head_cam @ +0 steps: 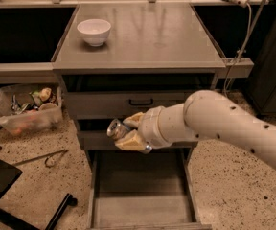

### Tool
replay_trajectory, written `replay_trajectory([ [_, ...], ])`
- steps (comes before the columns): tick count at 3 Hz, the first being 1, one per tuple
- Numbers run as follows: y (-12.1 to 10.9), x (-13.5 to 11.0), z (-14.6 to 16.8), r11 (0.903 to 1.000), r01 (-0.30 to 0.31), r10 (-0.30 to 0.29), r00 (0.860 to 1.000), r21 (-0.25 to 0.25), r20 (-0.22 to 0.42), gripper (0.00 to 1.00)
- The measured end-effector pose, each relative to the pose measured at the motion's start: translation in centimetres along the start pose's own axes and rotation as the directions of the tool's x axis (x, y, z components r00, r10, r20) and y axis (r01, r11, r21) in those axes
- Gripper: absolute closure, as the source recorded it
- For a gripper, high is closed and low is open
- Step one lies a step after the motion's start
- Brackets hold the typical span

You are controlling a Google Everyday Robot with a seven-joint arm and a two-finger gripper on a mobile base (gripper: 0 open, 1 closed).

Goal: Place redbull can into bottom drawer

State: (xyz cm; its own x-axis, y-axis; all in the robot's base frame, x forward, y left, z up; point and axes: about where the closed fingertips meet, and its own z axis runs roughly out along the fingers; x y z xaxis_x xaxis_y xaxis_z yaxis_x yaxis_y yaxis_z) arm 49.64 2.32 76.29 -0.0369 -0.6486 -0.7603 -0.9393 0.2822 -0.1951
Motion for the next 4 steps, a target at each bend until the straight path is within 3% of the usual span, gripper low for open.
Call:
replay_trajectory([
  [2, 5.9, 11.1, 8.6, 0.9939, -0.106, 0.104, 0.994, -0.032, -0.038, 1.0],
  [3, 8.1, 15.3, 12.8, 0.98, -0.179, 0.18, 0.984, -0.086, -0.006, 1.0],
  [4, 8.1, 15.3, 12.8, 0.98, -0.179, 0.18, 0.984, -0.086, -0.006, 1.0],
])
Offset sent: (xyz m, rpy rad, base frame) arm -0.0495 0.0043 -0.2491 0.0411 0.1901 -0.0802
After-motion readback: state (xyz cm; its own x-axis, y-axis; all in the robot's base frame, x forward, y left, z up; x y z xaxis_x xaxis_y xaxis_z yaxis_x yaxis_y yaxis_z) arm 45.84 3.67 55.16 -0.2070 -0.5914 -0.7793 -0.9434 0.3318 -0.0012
